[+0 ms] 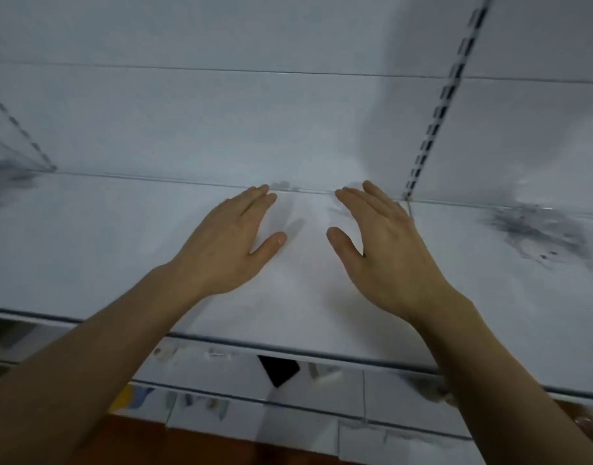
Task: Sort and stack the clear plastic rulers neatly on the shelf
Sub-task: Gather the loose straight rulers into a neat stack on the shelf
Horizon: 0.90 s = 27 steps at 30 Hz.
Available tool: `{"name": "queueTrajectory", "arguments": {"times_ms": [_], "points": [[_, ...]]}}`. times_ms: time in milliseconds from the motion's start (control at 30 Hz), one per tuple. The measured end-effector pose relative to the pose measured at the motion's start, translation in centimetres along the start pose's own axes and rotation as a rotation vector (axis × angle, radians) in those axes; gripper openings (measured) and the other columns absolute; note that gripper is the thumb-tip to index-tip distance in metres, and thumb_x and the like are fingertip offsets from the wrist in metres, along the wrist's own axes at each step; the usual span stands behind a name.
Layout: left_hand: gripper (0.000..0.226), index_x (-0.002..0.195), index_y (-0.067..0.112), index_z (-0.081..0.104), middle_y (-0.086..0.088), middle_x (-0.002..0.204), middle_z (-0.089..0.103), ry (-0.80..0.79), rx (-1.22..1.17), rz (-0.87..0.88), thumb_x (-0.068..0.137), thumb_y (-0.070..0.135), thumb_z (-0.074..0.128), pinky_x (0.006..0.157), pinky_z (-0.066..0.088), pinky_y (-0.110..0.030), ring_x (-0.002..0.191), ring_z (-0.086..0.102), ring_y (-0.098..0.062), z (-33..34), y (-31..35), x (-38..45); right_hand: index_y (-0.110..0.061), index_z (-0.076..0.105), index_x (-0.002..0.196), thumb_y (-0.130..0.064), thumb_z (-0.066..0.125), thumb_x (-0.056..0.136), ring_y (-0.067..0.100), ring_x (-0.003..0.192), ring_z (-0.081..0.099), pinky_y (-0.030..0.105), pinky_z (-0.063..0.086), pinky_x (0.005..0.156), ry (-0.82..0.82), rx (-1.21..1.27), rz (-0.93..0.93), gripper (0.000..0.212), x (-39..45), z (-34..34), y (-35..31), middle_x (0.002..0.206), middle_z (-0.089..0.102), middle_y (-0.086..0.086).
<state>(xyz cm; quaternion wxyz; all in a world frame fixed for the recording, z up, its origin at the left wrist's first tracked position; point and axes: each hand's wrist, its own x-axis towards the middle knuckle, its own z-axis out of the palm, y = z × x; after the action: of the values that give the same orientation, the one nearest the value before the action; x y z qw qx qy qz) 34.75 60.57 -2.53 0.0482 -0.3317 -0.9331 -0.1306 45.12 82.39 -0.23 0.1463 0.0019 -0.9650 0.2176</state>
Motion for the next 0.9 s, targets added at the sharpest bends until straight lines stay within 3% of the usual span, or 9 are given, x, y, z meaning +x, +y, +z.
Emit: {"name": "queueTrajectory", "arguments": {"times_ms": [233, 533, 733, 900], "points": [[0.088, 0.158, 0.017, 0.024, -0.003, 0.166, 0.019, 0.0, 0.049, -0.188, 0.089, 0.072, 0.016, 0.124, 0.016, -0.036, 0.153, 0.018, -0.018, -5.1, -15.2, -11.4, -0.021, 0.023, 0.16, -0.046, 0.043, 0.105, 0.013, 0.156, 0.006, 0.048, 0.013, 0.126, -0.186, 0.001, -0.098, 0.064, 2.5, 8.2, -15.1, 0.167, 0.022, -0.006], [0.082, 0.159, 0.016, 0.024, -0.003, 0.167, 0.017, 0.023, 0.008, -0.337, 0.093, 0.065, 0.024, 0.125, 0.016, -0.038, 0.153, 0.016, -0.019, -11.2, -29.7, -23.2, -0.02, 0.029, 0.158, -0.045, 0.047, 0.103, 0.014, 0.155, 0.013, 0.048, 0.018, 0.125, -0.22, 0.084, -0.192, 0.063, 5.8, 17.8, -32.3, 0.164, 0.03, -0.005], [0.071, 0.159, 0.016, 0.021, -0.002, 0.167, 0.016, 0.055, -0.028, -0.277, 0.102, 0.057, 0.033, 0.125, 0.017, -0.041, 0.153, 0.015, -0.016, -13.0, -32.5, -23.7, -0.018, 0.03, 0.158, -0.045, 0.046, 0.104, 0.016, 0.155, 0.015, 0.047, 0.018, 0.125, -0.228, 0.024, -0.13, 0.063, 6.5, 19.3, -34.4, 0.164, 0.031, -0.003], [0.072, 0.16, 0.017, 0.018, -0.001, 0.168, 0.012, -0.008, -0.061, -0.104, 0.101, 0.056, 0.032, 0.125, 0.013, -0.039, 0.154, 0.011, -0.015, -11.6, -28.4, -18.8, -0.02, 0.026, 0.158, -0.046, 0.044, 0.104, 0.015, 0.155, 0.013, 0.044, 0.016, 0.125, -0.176, -0.037, 0.034, 0.063, 3.9, 16.8, -30.4, 0.165, 0.028, -0.005]]}}
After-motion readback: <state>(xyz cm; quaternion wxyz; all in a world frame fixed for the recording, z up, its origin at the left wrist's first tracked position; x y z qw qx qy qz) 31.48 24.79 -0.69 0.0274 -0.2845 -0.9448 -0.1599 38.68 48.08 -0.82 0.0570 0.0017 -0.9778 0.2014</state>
